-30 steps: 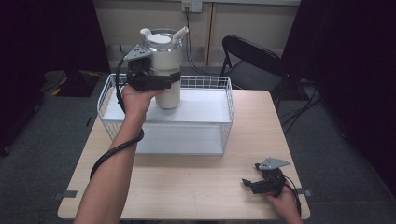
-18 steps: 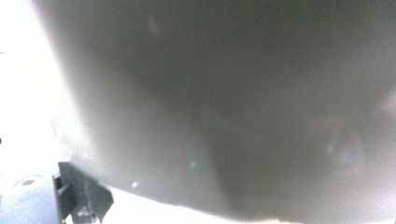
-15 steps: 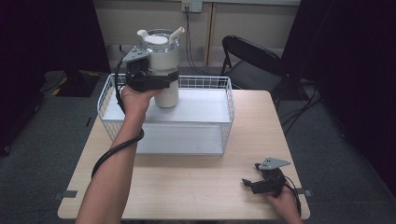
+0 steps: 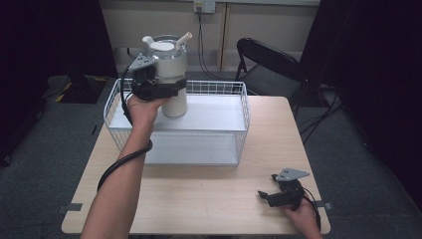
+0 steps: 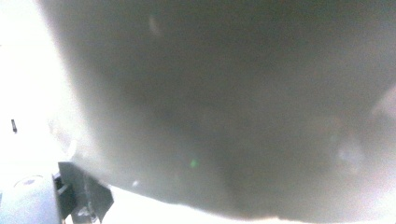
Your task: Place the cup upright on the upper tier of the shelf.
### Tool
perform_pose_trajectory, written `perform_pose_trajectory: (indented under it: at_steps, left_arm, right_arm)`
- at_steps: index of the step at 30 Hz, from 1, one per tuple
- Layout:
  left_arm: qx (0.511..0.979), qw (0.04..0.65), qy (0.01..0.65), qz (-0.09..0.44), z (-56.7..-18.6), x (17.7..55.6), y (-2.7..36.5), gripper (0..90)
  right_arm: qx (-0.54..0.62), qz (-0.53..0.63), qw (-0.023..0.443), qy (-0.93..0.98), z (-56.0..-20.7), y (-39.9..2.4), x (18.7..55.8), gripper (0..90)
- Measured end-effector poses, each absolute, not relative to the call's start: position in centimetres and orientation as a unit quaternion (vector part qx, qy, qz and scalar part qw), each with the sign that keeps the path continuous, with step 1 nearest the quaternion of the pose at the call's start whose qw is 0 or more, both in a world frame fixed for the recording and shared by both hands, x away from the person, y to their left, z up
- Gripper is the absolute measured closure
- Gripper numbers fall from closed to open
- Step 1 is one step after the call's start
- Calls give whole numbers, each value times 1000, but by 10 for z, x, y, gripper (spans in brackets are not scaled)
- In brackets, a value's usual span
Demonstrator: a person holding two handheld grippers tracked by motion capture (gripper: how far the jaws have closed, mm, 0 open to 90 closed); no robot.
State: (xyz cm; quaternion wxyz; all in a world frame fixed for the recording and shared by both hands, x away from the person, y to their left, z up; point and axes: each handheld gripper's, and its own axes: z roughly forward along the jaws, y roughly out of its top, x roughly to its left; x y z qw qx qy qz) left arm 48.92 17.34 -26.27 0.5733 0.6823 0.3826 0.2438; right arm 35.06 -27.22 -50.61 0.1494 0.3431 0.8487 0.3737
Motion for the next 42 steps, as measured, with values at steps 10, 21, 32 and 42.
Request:
perform_pose_trajectory:
  at_steps: [10,21,32,42]
  left_arm:
    - [688,572,367,255,-266,485,173,98]
    - [689,573,354,269,-269,480,170,96]
    - [699,561,357,264,-267,479,171,95]
    - [711,544,365,256,-275,475,174,85]
  right_arm:
    - [343,374,150,849,-506,-272,351,135]
    - [343,373,150,849,-506,-272,350,136]
    - [343,373,150,849,-506,-272,350,137]
    - [343,374,150,849,-506,-272,350,136]
